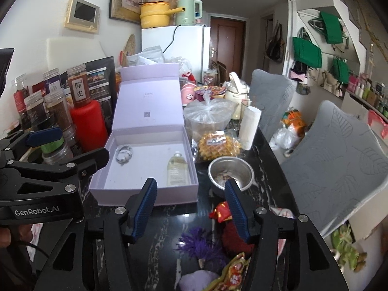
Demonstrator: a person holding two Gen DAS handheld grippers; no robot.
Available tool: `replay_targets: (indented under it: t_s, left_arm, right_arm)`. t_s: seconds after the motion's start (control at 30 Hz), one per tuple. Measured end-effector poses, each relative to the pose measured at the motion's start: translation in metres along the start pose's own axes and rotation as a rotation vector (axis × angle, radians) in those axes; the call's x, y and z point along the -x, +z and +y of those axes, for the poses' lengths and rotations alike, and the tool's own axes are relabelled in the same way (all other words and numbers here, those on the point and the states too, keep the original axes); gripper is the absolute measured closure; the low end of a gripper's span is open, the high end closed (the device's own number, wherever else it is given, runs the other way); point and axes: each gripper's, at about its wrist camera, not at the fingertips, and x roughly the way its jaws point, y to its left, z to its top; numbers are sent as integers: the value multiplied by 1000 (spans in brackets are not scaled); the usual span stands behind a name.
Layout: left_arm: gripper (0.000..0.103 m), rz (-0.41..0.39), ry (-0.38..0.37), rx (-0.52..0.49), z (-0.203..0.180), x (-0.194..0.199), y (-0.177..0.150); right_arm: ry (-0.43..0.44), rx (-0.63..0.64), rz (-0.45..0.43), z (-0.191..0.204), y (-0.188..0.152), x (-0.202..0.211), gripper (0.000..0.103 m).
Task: Organize soft objects
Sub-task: 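Withdraw both open tools from the box back toward the table items, then grasp the pink snack packet with the right tool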
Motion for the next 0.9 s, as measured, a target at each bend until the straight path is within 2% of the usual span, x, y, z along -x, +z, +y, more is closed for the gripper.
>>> replay_targets:
  t_s: [0.13, 0.53, 0.67, 0.9]
  left_arm:
    - [0, 3, -20, -11, -10, 9, -10]
    - [0, 8, -89, -61, -49, 22, -37]
    - [0, 1, -120, -72, -60, 25, -43]
    - [0, 52, -183, -59, -70, 13, -59]
  right_arm:
    - [-25, 5, -10, -2, -12, 16, 33]
    - [-78, -3, 6, -21, -51, 41, 31]
    - [-103, -11, 15, -31, -63, 47, 28]
    - [-138, -41, 43, -52, -86, 54, 28]
